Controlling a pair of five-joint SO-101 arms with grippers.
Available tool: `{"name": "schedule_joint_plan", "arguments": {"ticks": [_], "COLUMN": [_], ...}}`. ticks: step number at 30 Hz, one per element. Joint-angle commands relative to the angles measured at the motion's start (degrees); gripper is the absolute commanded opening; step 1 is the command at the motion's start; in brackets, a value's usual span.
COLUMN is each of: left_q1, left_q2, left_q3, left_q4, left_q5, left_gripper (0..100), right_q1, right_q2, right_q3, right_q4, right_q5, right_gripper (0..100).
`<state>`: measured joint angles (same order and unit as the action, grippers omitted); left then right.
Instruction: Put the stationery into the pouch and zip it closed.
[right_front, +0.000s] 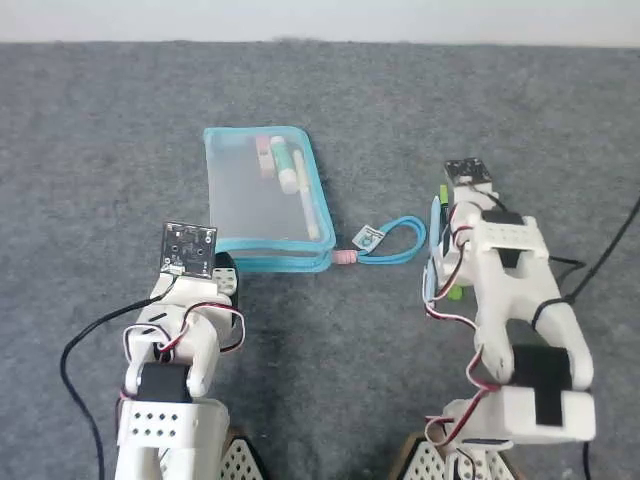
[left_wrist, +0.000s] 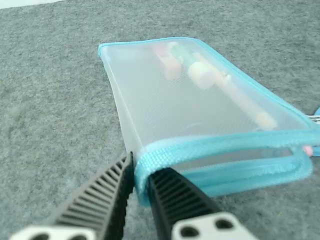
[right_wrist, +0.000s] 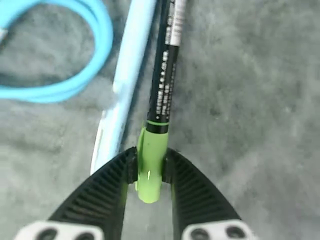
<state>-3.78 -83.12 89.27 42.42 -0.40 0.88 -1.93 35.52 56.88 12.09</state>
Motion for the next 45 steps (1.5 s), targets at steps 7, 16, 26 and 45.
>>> {"name": "schedule_joint_plan", "arguments": {"ticks": [7,16,26,45], "left_q1": [0.70,0.62,0.35,0.70], "left_q2": [-1.05,-1.05,-1.05,-1.05], "left_q3": [-1.10,-1.10,-1.10,-1.01], "left_q4": [-2.11,-2.11,-2.11,-2.11], "left_q5": [-0.35,-0.26,-0.18,-0.18], "left_gripper": [1,1,1,1], "right_q1": [-6.37,-33.54,-39.60,-33.63], "right_q2": [-34.59,-41.45,-30.99,-1.71], "right_q3": [-8.44,-7.38,-6.68,-36.13], "right_q4": [25.54,35.03,34.77,25.98], "right_q5": [9.49,17.14,15.38,-3.78], "right_gripper": [0.7,0.7,0.7,0.9]}}
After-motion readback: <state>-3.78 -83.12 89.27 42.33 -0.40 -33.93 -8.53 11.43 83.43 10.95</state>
